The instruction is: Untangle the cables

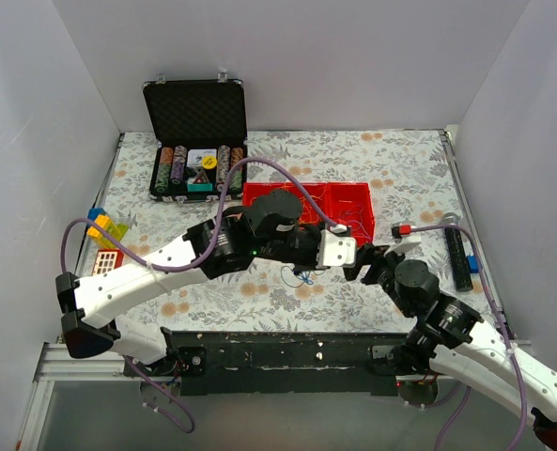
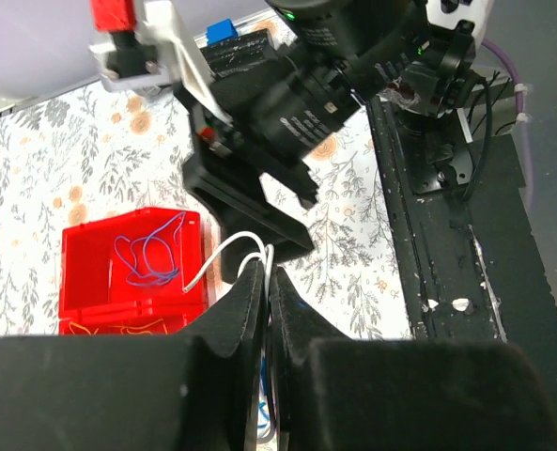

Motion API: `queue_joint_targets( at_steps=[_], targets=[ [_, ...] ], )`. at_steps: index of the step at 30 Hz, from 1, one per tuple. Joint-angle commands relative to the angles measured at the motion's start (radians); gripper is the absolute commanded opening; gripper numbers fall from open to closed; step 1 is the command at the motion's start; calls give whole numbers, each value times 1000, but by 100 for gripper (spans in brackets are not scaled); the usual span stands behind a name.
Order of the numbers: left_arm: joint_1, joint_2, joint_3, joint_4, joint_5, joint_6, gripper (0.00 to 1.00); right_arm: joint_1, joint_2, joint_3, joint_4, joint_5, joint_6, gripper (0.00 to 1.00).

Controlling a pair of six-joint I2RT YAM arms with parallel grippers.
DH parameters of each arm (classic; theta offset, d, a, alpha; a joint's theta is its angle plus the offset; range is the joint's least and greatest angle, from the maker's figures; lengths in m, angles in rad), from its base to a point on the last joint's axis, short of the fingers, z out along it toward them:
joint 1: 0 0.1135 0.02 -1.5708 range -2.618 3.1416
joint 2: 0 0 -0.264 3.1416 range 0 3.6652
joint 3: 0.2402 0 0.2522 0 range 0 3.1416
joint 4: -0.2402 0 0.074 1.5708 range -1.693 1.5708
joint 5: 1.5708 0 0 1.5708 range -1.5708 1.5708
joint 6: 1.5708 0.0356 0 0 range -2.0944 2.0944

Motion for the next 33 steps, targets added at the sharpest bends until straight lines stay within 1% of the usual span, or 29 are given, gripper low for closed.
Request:
queue_joint_targets(
  at_steps=[1, 5, 9, 12, 16, 18, 19, 21, 23, 25, 27, 28, 29, 30, 31, 32, 33],
  targets=[
    [6, -25, -37, 28, -54, -23, 0, 3, -41, -74, 229, -249, -72, 85],
    [6, -44, -43, 27, -69, -14, 0, 3, -81, -135, 394, -448, -139, 88],
    [6, -53, -41, 23, -78, -5, 0, 5, -65, -160, 484, -619, -193, 89],
    [6, -51, -28, 22, -85, -2, 0, 5, -52, -187, 577, -688, -208, 89],
    [6, -42, 2, 19, -85, 1, 0, 3, 16, -201, 654, -694, -199, 90],
    [6, -38, 18, 16, -80, 0, 0, 3, 54, -221, 744, -699, -184, 88],
    [6, -36, 26, 16, -80, -2, 0, 3, 73, -232, 782, -700, -173, 85],
    [6, -35, 45, 14, -85, -5, 0, 3, 123, -241, 839, -697, -155, 74],
    [6, -32, 61, 11, -85, -7, 0, 5, 161, -249, 884, -693, -135, 59],
    [6, -33, 80, 7, -89, -11, 0, 5, 183, -260, 915, -673, -114, 39],
    [6, -36, 94, 2, -98, -10, 0, 3, 186, -275, 915, -647, -103, 15],
    [6, -39, 97, 5, -112, -2, 0, 3, 188, -278, 904, -630, -103, 7],
    [10, -44, 98, 11, -132, 4, 0, 3, 185, -274, 881, -614, -103, 3],
    [17, -48, 97, 19, -149, 6, 0, 3, 186, -266, 845, -605, -104, 6],
    [26, -54, 92, 33, -167, 6, 0, 5, 194, -257, 811, -607, -115, 17],
    [39, -64, 77, 63, -192, 1, 0, 5, 211, -246, 779, -610, -132, 38],
    [55, -76, 54, 89, -219, -11, 0, 6, 229, -234, 740, -610, -139, 53]
  ],
)
